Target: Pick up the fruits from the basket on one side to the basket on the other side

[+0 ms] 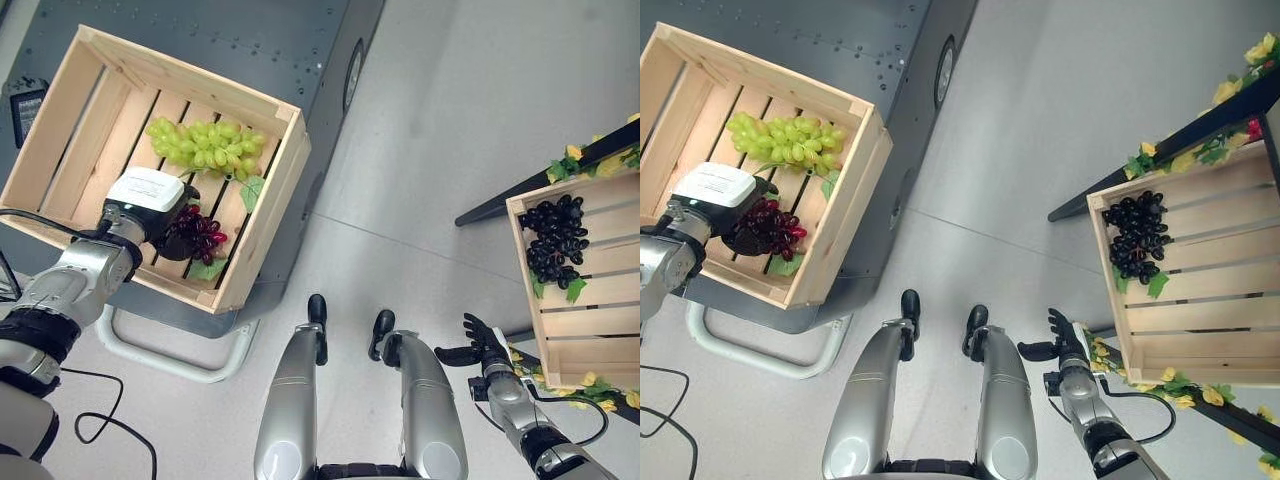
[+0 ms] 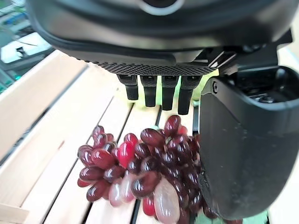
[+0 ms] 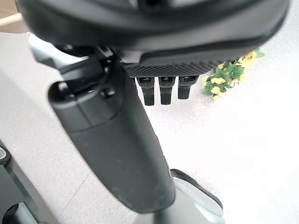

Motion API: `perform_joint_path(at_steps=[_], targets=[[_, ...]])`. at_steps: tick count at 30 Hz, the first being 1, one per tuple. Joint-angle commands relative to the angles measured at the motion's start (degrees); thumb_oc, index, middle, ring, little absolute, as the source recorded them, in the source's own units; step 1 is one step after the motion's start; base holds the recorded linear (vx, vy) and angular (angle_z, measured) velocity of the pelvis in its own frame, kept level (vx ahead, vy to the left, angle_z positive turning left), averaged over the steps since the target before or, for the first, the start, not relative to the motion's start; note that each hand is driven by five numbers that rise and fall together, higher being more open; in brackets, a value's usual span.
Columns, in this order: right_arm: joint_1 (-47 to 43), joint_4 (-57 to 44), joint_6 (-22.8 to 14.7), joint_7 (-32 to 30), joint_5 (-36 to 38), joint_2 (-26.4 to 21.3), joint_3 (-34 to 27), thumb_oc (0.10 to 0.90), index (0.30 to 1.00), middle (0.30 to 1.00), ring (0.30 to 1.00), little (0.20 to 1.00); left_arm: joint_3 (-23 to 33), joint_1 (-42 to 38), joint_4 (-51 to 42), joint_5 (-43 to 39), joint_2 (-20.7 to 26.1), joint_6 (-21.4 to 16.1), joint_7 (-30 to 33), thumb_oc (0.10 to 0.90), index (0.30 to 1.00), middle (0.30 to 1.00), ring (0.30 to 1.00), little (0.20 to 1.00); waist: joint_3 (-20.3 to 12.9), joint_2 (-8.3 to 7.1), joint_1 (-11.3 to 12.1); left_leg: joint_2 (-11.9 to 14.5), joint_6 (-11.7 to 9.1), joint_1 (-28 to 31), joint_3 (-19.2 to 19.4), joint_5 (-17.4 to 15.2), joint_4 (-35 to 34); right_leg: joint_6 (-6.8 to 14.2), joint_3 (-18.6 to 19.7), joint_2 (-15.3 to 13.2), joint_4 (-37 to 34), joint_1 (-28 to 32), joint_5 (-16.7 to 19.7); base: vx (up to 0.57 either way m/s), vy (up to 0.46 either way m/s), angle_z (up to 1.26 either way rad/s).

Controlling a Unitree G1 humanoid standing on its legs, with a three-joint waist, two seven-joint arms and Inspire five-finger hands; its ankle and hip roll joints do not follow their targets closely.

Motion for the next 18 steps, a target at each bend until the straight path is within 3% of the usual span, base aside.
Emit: perform_joint_path(at_steps=[1, 6, 11, 18], targets=[[2.50, -0.73, -3.07, 0.71, 0.96, -3.44, -2.52, 0.800, 0.900, 0.900, 0.900, 0.900, 2.53, -4.79, -0.22, 4.19, 4.09, 1.15, 1.09, 0.800, 0.900, 0.900, 0.900, 0.900, -0.78, 1.20, -0.23, -0.30, 2.43, 3.69, 2.47, -4.61, 0.34, 1.51, 1.75, -0.30, -4.22, 2.20, 6.52, 0.00, 0.000, 0.00], [1.99, -2.05, -2.98, 0.91, 2.44, -4.00, -2.04, 0.800, 0.900, 0.900, 0.900, 0.900, -1.93, -8.30, 0.03, 9.26, 4.41, 2.29, -2.09, 0.800, 0.900, 0.900, 0.900, 0.900, -0.78, 0.69, -0.62, 0.12, 2.12, 0.99, 2.61, -4.57, 1.21, 1.45, 1.51, -0.23, -4.00, -0.09, 6.77, 0.00, 0.000, 0.00], [1.57, -2.40, -3.51, 1.04, 4.29, -4.34, -1.57, 0.800, 0.900, 0.900, 0.900, 0.900, -5.15, -10.52, 1.74, 12.19, 4.31, 7.59, -9.48, 0.800, 0.900, 0.900, 0.900, 0.900, -0.78, 0.28, -0.94, 0.63, 1.91, -2.06, 2.42, -4.34, 1.79, 1.38, 1.59, -0.16, -3.54, -2.95, 7.07, 0.00, 0.000, 0.00], [1.45, -2.90, -4.46, 1.66, 6.27, -4.80, -1.45, 0.800, 0.900, 0.900, 0.900, 0.900, -6.71, -12.09, 3.86, 17.83, 4.36, 13.61, -11.03, 0.800, 0.900, 0.900, 0.900, 0.900, -0.78, -0.16, -1.04, 0.81, 1.88, -5.61, 2.14, -4.08, 2.47, 1.28, 1.32, -0.33, -2.83, -6.06, 7.31, 0.00, 0.000, 0.00]])
